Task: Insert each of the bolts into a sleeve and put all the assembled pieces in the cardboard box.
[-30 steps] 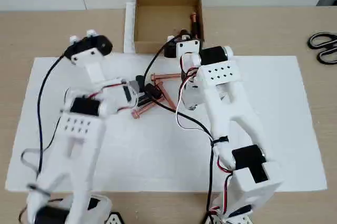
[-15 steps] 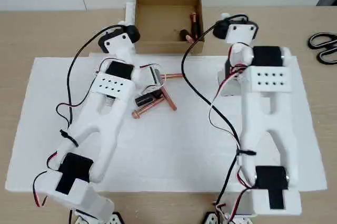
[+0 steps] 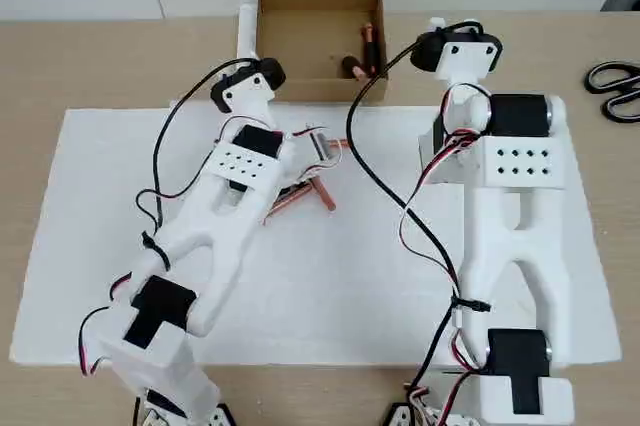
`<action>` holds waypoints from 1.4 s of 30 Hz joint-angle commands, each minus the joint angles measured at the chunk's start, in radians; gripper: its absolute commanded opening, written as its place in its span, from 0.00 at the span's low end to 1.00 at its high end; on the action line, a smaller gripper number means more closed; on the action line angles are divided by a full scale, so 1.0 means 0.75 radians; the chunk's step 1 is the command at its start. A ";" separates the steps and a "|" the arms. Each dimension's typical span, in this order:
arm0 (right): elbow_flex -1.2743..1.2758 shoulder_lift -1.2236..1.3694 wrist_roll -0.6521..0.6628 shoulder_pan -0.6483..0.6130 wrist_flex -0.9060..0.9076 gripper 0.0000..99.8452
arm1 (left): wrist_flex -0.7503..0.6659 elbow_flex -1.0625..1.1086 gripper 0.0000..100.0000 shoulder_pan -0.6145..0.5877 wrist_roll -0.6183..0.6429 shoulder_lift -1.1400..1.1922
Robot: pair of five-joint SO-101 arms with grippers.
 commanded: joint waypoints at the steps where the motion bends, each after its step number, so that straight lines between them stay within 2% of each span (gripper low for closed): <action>1: -0.055 -0.062 0.008 0.009 0.011 0.29 | -0.029 -0.069 0.18 0.035 0.010 0.006; 9: -0.055 -0.062 0.008 -0.056 0.011 0.29 | -0.106 -0.069 0.18 0.057 0.018 0.094; 25: -0.055 -0.062 0.008 -0.058 0.011 0.29 | -0.158 -0.075 0.18 0.049 0.041 0.155; 42: -0.055 -0.062 0.008 -0.054 0.011 0.29 | -0.065 -0.071 0.18 0.020 0.078 0.158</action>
